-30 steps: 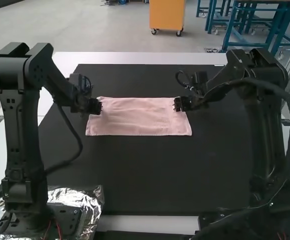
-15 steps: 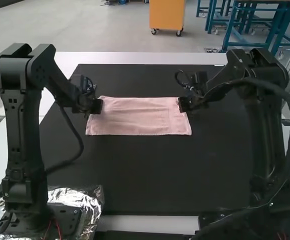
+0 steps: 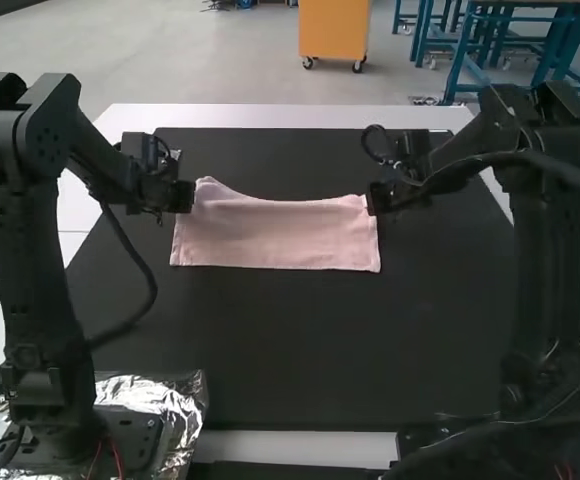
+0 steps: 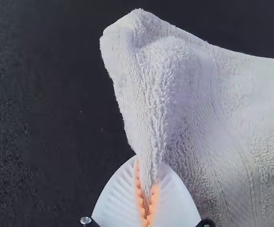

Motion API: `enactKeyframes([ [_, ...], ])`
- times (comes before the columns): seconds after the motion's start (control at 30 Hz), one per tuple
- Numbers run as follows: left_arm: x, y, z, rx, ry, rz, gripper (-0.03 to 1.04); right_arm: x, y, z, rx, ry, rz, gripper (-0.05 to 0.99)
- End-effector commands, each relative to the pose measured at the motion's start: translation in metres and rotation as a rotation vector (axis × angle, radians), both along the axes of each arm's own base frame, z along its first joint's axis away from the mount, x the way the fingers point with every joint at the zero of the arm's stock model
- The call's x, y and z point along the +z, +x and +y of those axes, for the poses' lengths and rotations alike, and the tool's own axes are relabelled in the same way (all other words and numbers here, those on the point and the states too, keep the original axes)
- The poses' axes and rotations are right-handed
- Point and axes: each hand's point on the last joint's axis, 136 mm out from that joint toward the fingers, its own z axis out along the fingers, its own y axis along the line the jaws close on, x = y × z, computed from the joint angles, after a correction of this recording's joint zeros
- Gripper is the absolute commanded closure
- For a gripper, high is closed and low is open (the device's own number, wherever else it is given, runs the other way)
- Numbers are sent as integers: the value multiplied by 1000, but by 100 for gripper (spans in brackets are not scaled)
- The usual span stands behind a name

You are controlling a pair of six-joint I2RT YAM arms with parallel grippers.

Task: Fold the towel.

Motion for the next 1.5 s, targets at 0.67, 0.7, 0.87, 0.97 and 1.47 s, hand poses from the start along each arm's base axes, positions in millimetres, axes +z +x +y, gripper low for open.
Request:
enactKeyframes([
  [0.67, 30, -70, 13, 20, 17, -37, 99, 57, -88, -18, -5, 90, 48, 96],
  [0.7, 30, -72, 16, 27, 15, -35, 99, 57, -92, -18, -3, 95, 53, 96],
  [0.87, 16, -84, 23, 59, 9, 28, 99, 42, -111, -19, -2, 92, 103, 96],
  [0.97, 7, -92, 25, 76, 16, 57, 99, 29, -123, -20, 2, 84, 137, 96],
  [1.47, -23, -119, 36, 155, 10, 53, 82, -22, -155, -41, -54, 15, 213, 54],
])
